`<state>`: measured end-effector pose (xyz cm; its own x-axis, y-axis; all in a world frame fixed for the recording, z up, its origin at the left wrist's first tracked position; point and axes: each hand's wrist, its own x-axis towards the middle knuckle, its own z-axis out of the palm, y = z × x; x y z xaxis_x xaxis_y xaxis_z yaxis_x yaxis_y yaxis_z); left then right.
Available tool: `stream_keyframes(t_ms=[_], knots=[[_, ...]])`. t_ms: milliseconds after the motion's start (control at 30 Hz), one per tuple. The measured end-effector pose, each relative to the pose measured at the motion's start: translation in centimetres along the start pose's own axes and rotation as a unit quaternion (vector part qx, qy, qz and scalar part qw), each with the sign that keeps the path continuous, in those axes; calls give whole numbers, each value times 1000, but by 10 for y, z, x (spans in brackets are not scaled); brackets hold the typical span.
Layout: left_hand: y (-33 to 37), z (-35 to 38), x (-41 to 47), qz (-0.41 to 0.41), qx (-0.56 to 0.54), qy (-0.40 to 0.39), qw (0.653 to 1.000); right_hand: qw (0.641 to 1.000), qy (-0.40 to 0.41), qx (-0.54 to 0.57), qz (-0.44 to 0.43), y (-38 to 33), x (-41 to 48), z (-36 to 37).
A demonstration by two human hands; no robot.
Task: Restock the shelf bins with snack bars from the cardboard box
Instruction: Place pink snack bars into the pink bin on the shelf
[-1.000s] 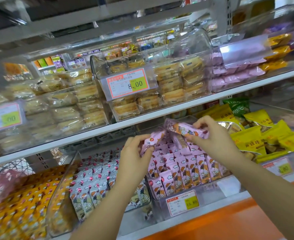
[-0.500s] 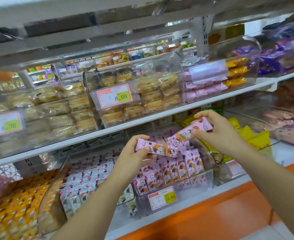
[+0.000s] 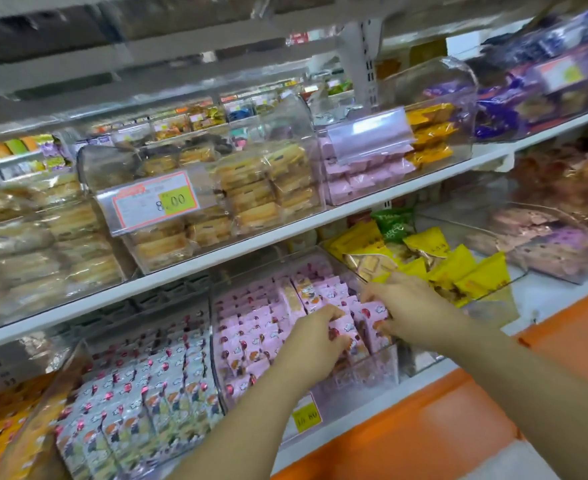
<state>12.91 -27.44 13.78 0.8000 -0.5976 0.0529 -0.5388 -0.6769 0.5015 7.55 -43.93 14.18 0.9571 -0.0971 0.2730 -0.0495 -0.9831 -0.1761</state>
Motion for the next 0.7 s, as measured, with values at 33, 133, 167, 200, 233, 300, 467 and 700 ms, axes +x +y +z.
stream_keyframes(t_ms=[33, 133, 167, 200, 233, 300, 467, 700], knots=[[-1, 6, 3, -2, 1, -7, 1000, 999, -14, -30, 2, 0, 0, 4], [-5, 20, 8, -13, 15, -6, 1000, 995, -33, -90, -23, -1, 1, 13], [-6, 23, 9, -14, 17, 1, 1000, 994, -29, -101, -28, -2, 1, 14], [-6, 25, 11, -14, 19, 7, 1000, 993, -20, -110, -32, -2, 2, 15], [-6, 26, 13, -11, 24, 13, 1000, 992, -15, -117, -35, -2, 3, 16], [-5, 27, 16, 2, 39, 26, 999, 991, -13, -128, -34, -2, 5, 17], [-5, 21, 10, 26, 20, 52, 998, 995, -15, -95, -38, -1, 4, 10], [-29, -31, -20, 30, 12, 115, 993, 995, 50, 58, -58, -25, 13, -4]])
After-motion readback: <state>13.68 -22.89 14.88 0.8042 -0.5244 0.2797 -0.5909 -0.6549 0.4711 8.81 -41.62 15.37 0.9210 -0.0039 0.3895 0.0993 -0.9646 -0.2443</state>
